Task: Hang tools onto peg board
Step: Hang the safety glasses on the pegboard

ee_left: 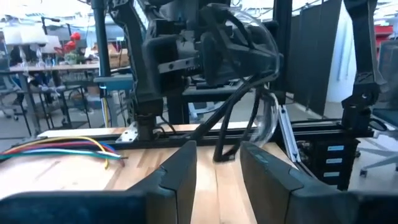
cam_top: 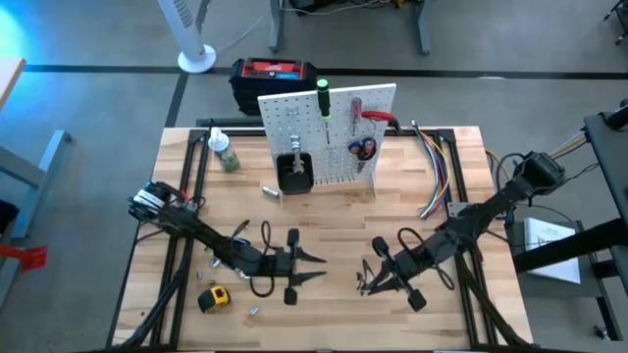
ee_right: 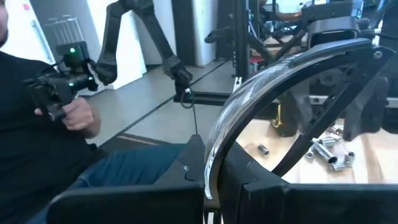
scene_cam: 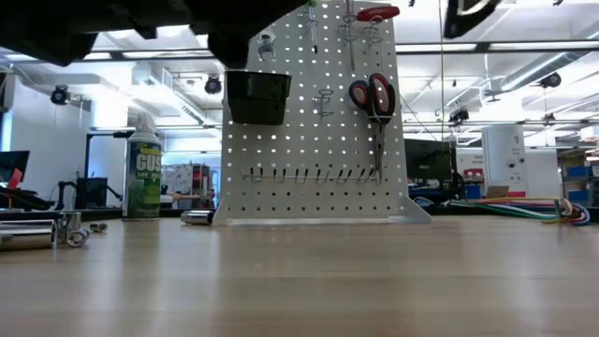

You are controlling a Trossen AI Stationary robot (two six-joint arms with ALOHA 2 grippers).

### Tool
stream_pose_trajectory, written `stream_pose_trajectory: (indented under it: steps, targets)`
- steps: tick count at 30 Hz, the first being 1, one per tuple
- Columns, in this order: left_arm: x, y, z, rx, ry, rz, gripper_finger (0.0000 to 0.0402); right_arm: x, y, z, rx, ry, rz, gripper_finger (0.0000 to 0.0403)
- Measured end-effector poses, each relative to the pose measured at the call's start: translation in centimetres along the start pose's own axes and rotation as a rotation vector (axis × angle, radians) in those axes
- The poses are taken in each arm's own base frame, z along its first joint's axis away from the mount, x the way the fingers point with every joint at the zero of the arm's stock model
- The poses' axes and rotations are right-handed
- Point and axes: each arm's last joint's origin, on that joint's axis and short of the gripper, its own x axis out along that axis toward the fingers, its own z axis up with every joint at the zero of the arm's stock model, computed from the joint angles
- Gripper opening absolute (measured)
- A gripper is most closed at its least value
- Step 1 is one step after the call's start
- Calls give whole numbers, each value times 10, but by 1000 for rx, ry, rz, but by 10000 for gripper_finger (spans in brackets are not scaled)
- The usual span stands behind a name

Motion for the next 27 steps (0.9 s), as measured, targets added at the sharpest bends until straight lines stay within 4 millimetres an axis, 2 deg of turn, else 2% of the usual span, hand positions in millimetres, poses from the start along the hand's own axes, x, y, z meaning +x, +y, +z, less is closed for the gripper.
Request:
stream_pose_trajectory:
  steps: [6, 12, 17, 23, 27]
  targets:
    - [9, -3, 0, 11, -10, 8, 114, 21, -8, 3, -28, -45, 109, 0]
    - [12, -4, 4, 9, -26, -28, 114, 44, -25, 3, -22, -10, 155, 0]
    - [13, -6, 4, 7, -27, -69, 114, 57, -33, 15, -30, -37, 224, 0]
    - [10, -6, 5, 10, -25, -80, 114, 54, -32, 26, -41, -43, 269, 0]
    - [10, -7, 12, -3, -50, -94, 114, 50, -31, 22, -86, 15, 348, 0]
